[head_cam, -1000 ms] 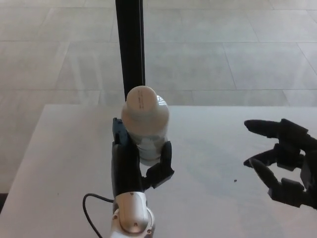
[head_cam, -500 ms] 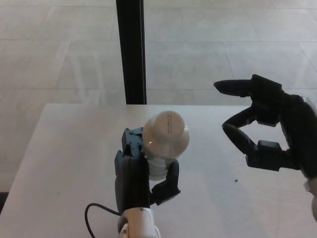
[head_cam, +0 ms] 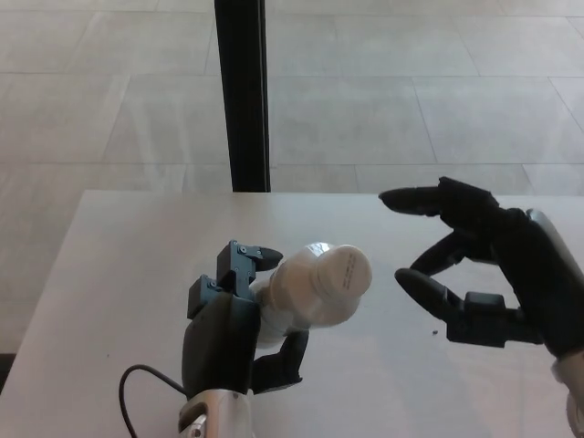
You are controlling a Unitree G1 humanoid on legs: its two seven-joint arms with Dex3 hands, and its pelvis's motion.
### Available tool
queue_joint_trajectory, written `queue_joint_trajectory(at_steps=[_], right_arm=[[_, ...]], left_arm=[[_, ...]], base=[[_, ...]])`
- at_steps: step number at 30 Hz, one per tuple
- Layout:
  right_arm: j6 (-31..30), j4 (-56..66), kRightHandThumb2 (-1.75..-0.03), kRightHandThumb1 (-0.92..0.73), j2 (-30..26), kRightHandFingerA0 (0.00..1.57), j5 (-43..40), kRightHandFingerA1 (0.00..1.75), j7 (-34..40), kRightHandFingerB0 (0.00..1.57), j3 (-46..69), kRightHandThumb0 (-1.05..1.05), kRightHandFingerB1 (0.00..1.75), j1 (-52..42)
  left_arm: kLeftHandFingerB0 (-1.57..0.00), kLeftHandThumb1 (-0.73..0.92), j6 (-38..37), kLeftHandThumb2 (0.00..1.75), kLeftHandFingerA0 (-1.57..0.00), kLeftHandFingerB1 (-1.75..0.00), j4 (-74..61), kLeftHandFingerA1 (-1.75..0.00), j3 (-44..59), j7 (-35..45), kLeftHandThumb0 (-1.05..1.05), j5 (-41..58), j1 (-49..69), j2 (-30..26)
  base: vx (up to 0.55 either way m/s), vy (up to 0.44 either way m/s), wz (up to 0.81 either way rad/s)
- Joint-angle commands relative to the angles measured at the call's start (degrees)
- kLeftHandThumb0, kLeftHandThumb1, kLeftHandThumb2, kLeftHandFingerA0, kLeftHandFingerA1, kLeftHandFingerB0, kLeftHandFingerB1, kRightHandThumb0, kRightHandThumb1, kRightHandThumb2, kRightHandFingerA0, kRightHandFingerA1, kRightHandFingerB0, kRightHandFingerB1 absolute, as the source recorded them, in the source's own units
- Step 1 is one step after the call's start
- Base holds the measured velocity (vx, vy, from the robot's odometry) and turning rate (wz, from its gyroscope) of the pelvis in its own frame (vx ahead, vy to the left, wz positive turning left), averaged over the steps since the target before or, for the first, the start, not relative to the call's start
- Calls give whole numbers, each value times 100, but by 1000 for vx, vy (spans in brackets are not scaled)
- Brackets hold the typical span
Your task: The robot uses its left hand to to lift the bottle kept on the middle of the desk and tilts it towards its right hand. It then uses its right hand to rotate its cap to open it and places the bottle and cap back on the desk
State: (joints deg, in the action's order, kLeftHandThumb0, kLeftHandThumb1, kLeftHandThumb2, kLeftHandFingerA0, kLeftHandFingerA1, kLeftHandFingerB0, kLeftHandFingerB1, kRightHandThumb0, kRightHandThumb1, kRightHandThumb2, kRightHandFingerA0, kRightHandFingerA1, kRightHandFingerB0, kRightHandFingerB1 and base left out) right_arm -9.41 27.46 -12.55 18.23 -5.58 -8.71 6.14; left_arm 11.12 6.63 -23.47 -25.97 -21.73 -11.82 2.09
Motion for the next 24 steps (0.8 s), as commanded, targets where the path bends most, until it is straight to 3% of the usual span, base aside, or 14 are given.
queue_joint_trajectory(at_steps=[1,8,22,23,24], right_arm=[[101,73,-61,-69,-230,80,208,90,-104,52,-13,-68,40,-446],[206,113,-62,-71,-386,80,237,92,-141,51,1,-71,37,-892],[166,50,-62,-70,-55,80,399,94,42,48,-89,-71,36,-509],[137,79,-99,-58,-8,74,389,90,56,39,-81,-72,51,-483],[135,82,-99,-58,0,74,390,90,55,39,-79,-72,51,-481]], left_arm=[[-94,58,-8,131,-112,-147,-65,-170,61,152,21,-215,46,-21],[-92,63,142,124,-113,-150,-121,-172,80,141,17,-305,92,184],[-90,67,191,122,-110,-150,-209,-172,104,229,20,-405,294,363],[-91,67,138,122,-111,-148,-189,-172,109,219,19,-409,306,357],[-91,67,132,122,-111,-148,-187,-172,112,220,19,-413,309,359]], base=[[0,0,0],[0,0,0],[0,0,0],[0,0,0],[0,0,0]])
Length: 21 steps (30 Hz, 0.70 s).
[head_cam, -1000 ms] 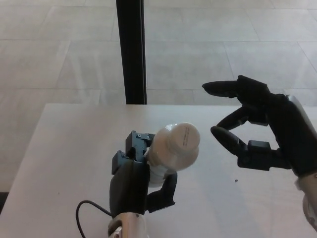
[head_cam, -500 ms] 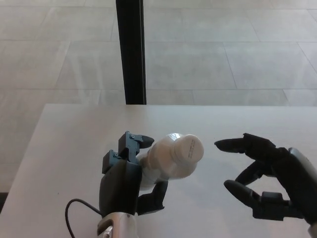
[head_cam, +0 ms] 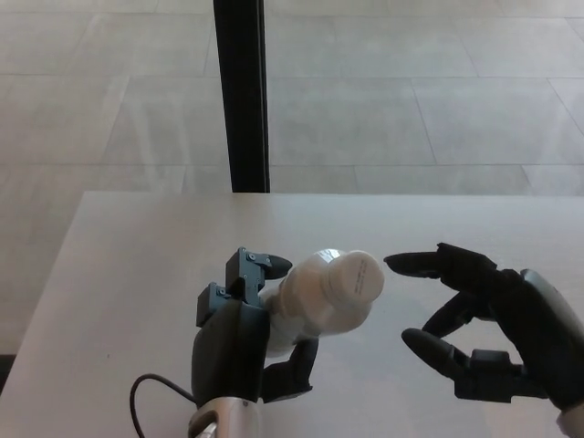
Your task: The robot uses its left hand to to lift the bottle kept on the middle of the desk and tilts it towards its right hand. It then uses its right hand to rotate its cap to open it and places the bottle and cap back on the desk
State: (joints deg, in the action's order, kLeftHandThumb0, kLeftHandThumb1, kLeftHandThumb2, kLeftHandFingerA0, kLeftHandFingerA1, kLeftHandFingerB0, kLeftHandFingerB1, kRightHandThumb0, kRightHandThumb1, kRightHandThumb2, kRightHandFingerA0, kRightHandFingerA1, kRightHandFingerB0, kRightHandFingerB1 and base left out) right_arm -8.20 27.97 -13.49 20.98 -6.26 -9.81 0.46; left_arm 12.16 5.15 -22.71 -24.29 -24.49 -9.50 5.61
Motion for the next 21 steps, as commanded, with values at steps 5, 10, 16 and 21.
queue_joint_trajectory(at_steps=[5,10,16,21], right_arm=[[-110,116,-99,-59,237,75,187,88,137,40,37,-74,51,150],[12,89,-61,-68,292,83,216,94,135,47,-2,-70,37,53],[218,9,-61,-67,245,83,250,93,173,45,-23,-66,36,-60],[292,-42,-58,-63,126,79,193,101,16,41,-49,-54,34,-97]], left_arm=[[-91,64,-31,121,-110,-147,36,-171,38,12,17,-197,82,-7],[-92,65,-53,123,-112,-147,53,-170,38,40,20,-225,74,-1],[-90,64,-54,124,-110,-148,54,-171,48,43,17,-227,76,49],[-91,64,32,124,-110,-148,63,-170,71,38,18,-251,10,127]], base=[[0,0,0],[0,0,0],[0,0,0],[0,0,0]])
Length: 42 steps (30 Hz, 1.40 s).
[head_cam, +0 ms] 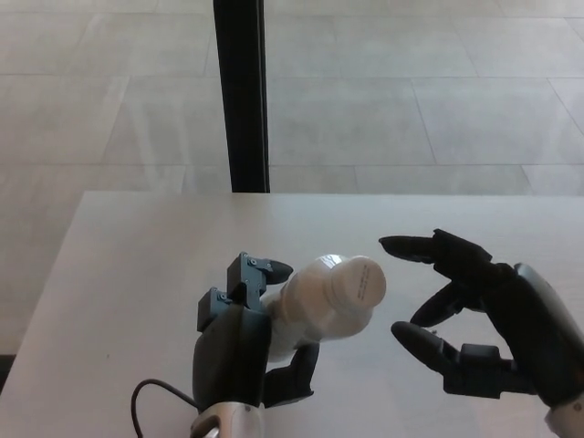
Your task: The robot uses its left hand to to lift the bottle kept on the middle of the desk and tilts it towards its right hand. It then uses its right hand to rotate its cap to open it and places the bottle and cap back on the desk
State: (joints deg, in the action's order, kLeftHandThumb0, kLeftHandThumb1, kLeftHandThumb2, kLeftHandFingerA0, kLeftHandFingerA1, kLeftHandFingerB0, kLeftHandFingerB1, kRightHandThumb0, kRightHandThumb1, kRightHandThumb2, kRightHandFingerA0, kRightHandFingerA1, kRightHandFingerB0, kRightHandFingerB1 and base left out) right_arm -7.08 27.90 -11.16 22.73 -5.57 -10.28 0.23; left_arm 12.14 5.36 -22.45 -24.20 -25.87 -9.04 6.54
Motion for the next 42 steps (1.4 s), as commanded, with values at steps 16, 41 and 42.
queue_joint_trajectory(at_steps=[16,41,42], right_arm=[[71,-153,-60,-62,163,80,120,107,103,41,-100,-59,36,298],[-233,-112,-58,-57,-70,84,328,105,-316,38,-232,-60,36,137],[-243,-107,-58,-57,-73,84,329,105,-318,38,-230,-60,36,151]], left_arm=[[-93,66,-102,117,-113,-148,233,-169,-44,-127,19,-250,14,128],[-94,61,-452,124,-110,-149,425,-170,-37,-261,28,-435,-58,37],[-94,61,-456,124,-110,-149,430,-170,-32,-261,28,-434,-73,37]], base=[[0,0,0],[0,0,0],[0,0,0]])
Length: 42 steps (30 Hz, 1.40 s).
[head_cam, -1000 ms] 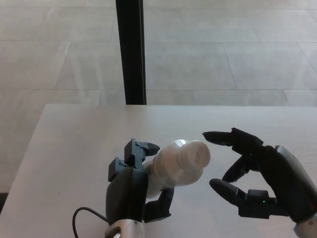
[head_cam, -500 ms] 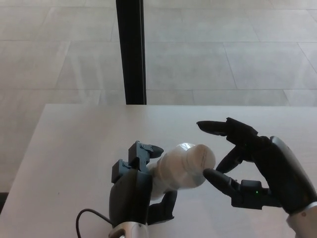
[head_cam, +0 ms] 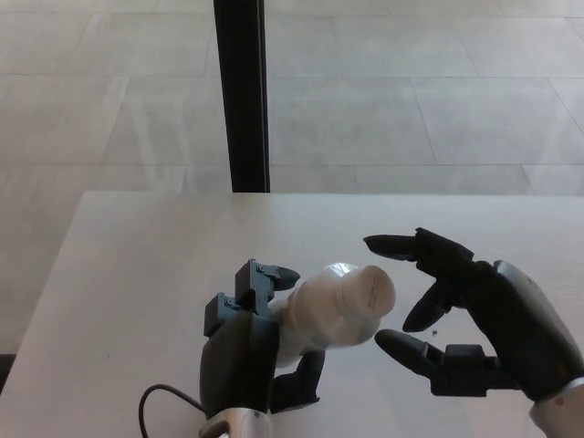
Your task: The robot uses its left hand to to lift the bottle kept on the middle of the desk and tilts it towards its right hand. It then uses its right hand to rotate its cap to open it and places the bottle and cap back on the desk
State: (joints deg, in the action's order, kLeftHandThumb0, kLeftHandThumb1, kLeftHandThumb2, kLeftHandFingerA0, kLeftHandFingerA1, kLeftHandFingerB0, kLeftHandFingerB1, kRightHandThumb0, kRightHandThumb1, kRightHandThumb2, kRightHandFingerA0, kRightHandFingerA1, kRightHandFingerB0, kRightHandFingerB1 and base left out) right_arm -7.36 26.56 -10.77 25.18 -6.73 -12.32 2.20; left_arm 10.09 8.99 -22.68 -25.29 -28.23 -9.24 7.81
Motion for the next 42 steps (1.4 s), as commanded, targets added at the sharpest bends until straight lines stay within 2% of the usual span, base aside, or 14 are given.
queue_joint_trajectory(at_steps=[1,3,7,8,9,10,12,13,14,16,17,25,28,42], right_arm=[[-215,26,-58,-57,-127,83,92,107,-215,38,-37,-61,36,-43],[-202,16,-58,-56,-158,82,125,108,-231,38,-70,-60,37,-34],[-155,-3,-58,-55,-124,82,150,108,-189,39,-123,-59,37,0],[-171,-2,-58,-56,-111,81,167,109,-187,39,-134,-60,37,15],[-167,-7,-58,-55,-103,81,177,110,-178,39,-140,-59,37,26],[-166,-7,-58,-56,-86,81,197,108,-160,39,-148,-59,37,44],[-177,-1,-58,-56,-65,81,222,108,-152,39,-152,-59,37,57],[-175,-14,-58,-57,-50,81,216,109,-134,39,-141,-58,37,71],[-147,-32,-58,-58,-48,83,213,108,-116,40,-132,-58,37,71],[-142,-35,-58,-58,-42,83,219,108,-119,40,-128,-58,37,71],[-98,-58,-59,-60,-23,85,223,111,-53,42,-104,-56,38,48],[-96,-29,-60,-64,36,90,364,117,102,46,-52,-49,41,-52],[-11,-81,-61,-67,82,95,370,126,237,52,-3,-40,46,-124],[131,-153,-61,-66,120,96,263,135,264,56,157,-42,50,-250]], left_arm=[[-93,62,-220,121,-109,-149,58,-170,-7,-143,28,-199,-53,-78],[-93,65,-165,117,-108,-148,46,-170,22,-119,27,-155,-41,-30],[-94,70,-264,98,-114,-142,132,-164,44,-135,18,-113,-57,-5],[-77,76,-281,91,-89,-148,145,-175,35,-158,16,-139,-59,-7],[-77,77,-291,90,-89,-147,146,-175,30,-162,17,-147,-57,-8],[-62,77,-183,82,-77,-107,98,-145,19,-137,14,-178,-45,12],[-62,77,-17,82,-77,-107,37,-145,9,-103,14,-230,-35,41],[-71,77,-30,93,-81,-143,31,-170,15,-90,21,-212,-23,51],[-87,70,-92,107,-107,-142,49,-165,26,-95,21,-192,-18,43],[-87,70,-100,107,-107,-142,52,-165,33,-92,21,-196,-15,48],[-92,64,-152,122,-112,-146,60,-169,54,-67,18,-155,-5,36],[-89,63,-53,122,-110,-144,-35,-169,61,12,18,-141,61,83],[-89,65,-68,122,-109,-147,-31,-171,66,-18,20,-145,83,100],[-91,64,-234,120,-113,-145,73,-169,55,-127,18,-157,106,122]], base=[[0,0,0],[0,0,0],[0,0,0],[0,0,0],[0,0,0],[0,0,0],[0,0,0],[0,0,0],[0,0,0],[0,0,0],[0,0,0],[0,0,0],[0,0,0],[0,0,0]])
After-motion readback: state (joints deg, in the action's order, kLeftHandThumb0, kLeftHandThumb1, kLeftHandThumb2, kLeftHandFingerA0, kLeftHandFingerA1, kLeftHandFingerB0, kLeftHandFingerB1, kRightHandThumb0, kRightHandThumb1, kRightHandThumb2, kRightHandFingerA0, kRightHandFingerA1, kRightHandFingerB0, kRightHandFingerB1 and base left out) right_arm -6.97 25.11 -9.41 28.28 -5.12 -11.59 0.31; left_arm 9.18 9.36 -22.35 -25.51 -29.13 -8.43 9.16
